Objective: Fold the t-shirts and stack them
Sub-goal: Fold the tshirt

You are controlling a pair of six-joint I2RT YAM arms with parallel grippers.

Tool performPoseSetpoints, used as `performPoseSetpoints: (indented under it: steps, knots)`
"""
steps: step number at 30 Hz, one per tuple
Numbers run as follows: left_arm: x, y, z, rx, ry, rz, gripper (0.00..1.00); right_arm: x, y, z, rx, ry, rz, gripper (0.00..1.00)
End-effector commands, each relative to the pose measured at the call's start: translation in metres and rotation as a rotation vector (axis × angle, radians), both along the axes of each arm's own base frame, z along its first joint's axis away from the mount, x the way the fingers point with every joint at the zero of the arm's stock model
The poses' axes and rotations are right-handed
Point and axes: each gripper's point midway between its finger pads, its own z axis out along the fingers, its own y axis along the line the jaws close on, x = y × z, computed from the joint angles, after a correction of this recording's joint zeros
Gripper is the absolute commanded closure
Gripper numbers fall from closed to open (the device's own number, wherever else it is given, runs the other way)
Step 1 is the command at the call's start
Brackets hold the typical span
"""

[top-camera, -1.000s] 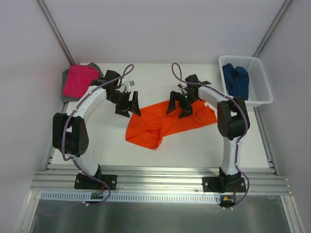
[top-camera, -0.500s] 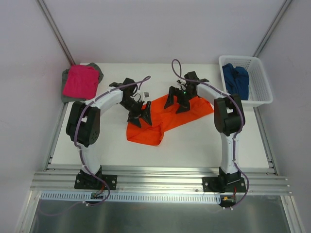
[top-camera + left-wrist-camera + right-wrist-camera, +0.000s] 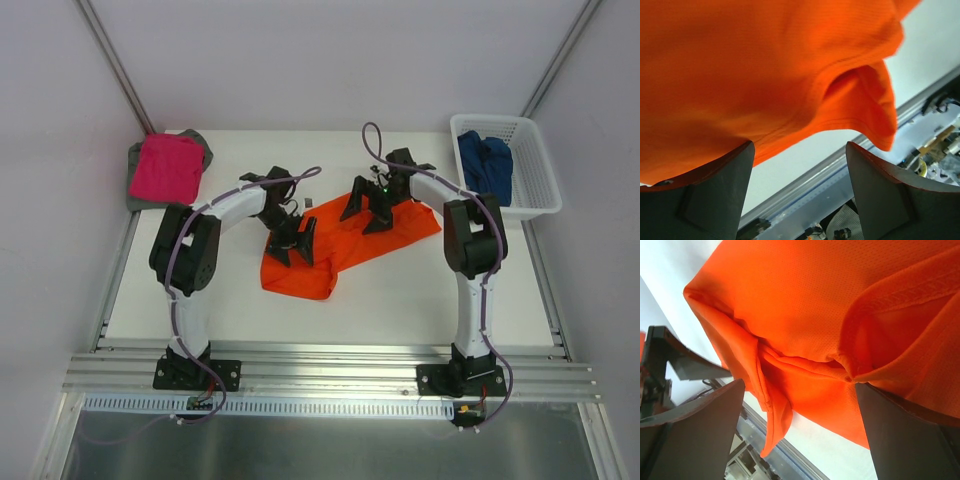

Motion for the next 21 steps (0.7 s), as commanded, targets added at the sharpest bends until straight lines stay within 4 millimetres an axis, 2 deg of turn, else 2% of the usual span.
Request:
performPoseSetpoints:
  steps: [1, 3, 7, 10, 14, 15, 17, 21]
  knots:
    - [0.004, 0.02, -0.013, 0.123, -0.034, -0.007, 0.25, -0.002, -0.008, 0.007, 0.004, 0.016, -0.04, 0.01]
    - [0.0, 0.022, -0.017, 0.139, -0.02, -0.009, 0.25, -0.002, -0.009, 0.007, 0.011, 0.024, -0.05, 0.01]
    - [0.008, 0.02, -0.021, 0.15, -0.019, -0.004, 0.25, -0.004, -0.009, 0.01, 0.022, 0.023, -0.059, 0.01]
    - [0.015, 0.021, -0.032, 0.184, -0.012, -0.008, 0.33, -0.005, -0.009, 0.012, 0.028, 0.033, -0.07, 0.01]
    - [0.021, 0.024, -0.046, 0.222, 0.001, -0.012, 0.54, -0.004, -0.007, 0.016, 0.035, 0.025, -0.073, 0.01]
    - [0.023, 0.024, -0.047, 0.224, -0.001, -0.011, 0.65, -0.004, -0.007, 0.016, 0.036, 0.028, -0.078, 0.01]
    - [0.026, 0.022, -0.049, 0.226, -0.001, -0.01, 0.76, -0.003, -0.007, 0.016, 0.039, 0.025, -0.078, 0.01]
    - [0.034, 0.023, -0.045, 0.232, -0.027, -0.003, 1.0, -0.005, -0.007, 0.017, 0.036, 0.025, -0.081, 0.01]
